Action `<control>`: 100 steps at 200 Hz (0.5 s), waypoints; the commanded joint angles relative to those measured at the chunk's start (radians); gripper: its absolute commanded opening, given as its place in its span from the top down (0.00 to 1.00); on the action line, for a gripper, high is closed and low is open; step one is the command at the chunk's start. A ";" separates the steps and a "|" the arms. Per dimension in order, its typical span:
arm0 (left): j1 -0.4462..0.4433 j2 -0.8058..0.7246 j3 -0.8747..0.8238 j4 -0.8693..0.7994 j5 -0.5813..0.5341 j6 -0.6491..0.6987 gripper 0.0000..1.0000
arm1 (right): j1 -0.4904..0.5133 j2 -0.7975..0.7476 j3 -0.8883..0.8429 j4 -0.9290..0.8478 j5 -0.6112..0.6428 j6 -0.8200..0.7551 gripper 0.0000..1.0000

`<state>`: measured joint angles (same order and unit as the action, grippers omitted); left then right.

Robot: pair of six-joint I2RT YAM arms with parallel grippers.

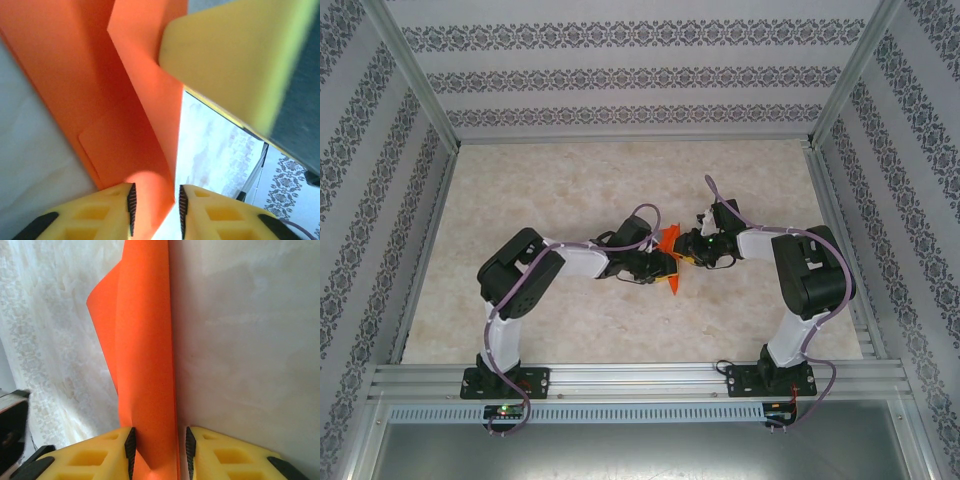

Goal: Fold a paper plane with a square sheet of paper (fold left side to right side)
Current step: Fold the wing for the fifth time at the center of the table.

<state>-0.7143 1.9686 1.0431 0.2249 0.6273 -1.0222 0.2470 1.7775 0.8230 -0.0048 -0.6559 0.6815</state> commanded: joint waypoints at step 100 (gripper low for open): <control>0.151 -0.020 0.020 0.106 0.091 -0.068 0.64 | 0.017 0.032 0.008 -0.034 0.030 -0.026 0.66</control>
<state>-0.5587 1.8938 0.9974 0.2558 0.6609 -1.0515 0.2470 1.7782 0.8246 -0.0078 -0.6556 0.6781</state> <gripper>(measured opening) 0.369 0.337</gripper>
